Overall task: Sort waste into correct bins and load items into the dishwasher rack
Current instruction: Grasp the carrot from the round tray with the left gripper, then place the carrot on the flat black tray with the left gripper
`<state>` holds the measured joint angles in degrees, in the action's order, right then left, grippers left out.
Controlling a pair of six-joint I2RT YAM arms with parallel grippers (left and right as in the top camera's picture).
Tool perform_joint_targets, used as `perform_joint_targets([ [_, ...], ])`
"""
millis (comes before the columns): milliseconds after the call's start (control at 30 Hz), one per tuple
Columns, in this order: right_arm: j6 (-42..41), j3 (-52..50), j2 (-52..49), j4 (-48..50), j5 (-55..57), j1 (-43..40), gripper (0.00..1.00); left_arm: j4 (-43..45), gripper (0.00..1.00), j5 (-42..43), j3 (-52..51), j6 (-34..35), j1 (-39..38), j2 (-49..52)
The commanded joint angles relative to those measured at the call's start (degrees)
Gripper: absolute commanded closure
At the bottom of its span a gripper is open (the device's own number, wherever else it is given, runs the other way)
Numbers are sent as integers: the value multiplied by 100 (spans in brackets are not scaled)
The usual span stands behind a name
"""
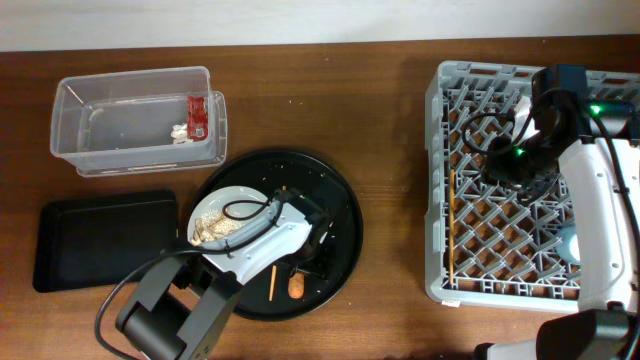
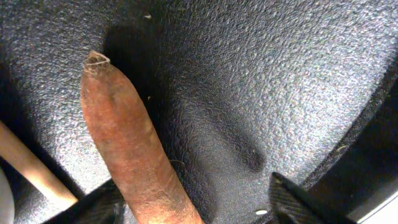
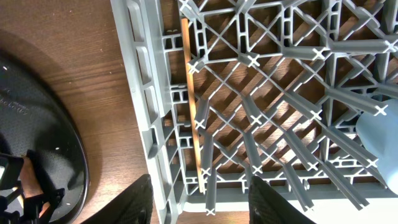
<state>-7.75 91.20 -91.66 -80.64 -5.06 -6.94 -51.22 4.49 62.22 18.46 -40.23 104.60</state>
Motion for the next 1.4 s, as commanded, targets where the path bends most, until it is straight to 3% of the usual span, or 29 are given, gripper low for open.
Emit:
perform_joint_targets([
  [0,4,46,129,-20,-11,-22,51,26,42,-26,-118,35,-13,57],
  [200,4,46,129,-44,-9,-22,51,20,78,-87,-118,33,-13,57],
  [367,4,46,129,-44,-9,-22,51,-103,93,-407,26,31,-7,52],
  [633,35,46,129,-44,-7,-22,51,-1305,94,-1541,1580,31,713,-918],
  [767,46,46,129,-44,-9,-22,51,-1521,95,-1805,1580,26,2295,-1539],
  [900,46,46,129,-39,-9,-22,51,-1482,96,-1781,1578,33,4535,-1552],
  [1067,44,46,129,-44,-11,-22,51,-750,96,-1781,1432,299,6443,-1547],
  [1200,44,46,129,-59,-11,-22,51,-238,95,-1784,1108,424,7047,-1458],
  [1367,44,46,129,-70,-11,-22,51,-11,95,-1781,986,424,7272,-417],
])
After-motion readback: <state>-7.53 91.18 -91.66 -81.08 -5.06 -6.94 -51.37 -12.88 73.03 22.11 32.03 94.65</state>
